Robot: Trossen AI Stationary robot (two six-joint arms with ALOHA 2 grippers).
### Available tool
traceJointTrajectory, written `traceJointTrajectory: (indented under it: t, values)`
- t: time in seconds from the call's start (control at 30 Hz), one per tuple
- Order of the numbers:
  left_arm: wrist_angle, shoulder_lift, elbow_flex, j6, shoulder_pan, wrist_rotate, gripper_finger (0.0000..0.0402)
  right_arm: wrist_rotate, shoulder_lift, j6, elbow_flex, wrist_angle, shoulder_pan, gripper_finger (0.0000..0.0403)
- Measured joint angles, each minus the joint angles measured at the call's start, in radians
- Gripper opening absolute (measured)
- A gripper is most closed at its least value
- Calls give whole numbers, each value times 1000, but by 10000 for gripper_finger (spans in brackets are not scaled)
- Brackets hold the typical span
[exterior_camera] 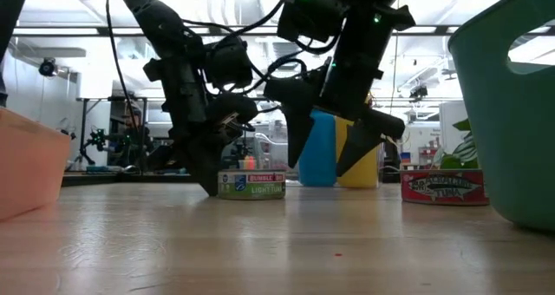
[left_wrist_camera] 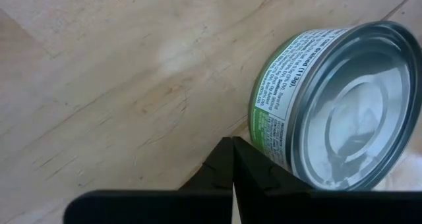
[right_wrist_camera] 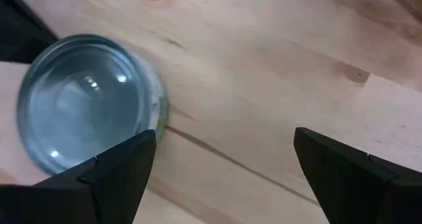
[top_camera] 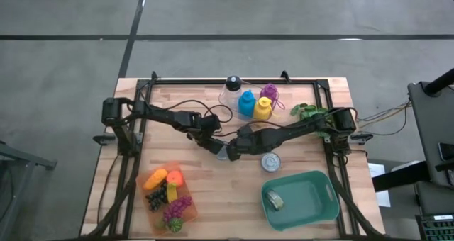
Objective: Pick & Place Food Item
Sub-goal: Put the green tuna can into the green bin
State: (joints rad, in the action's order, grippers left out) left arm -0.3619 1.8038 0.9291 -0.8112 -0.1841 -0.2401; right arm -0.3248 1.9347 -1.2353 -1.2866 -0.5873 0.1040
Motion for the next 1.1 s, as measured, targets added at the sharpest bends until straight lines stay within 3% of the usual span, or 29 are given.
traceJointTrajectory:
  t: [0.37,0.93,1.1]
  values:
    - [2,0,0,0,0,1,1,-8,0,-56,62,84,0,358]
    - [5,0,0,0,-1,3,1,-6,0,-47,62,96,0,358]
    - [6,0,0,0,-1,4,1,37,-2,-15,39,95,0,358]
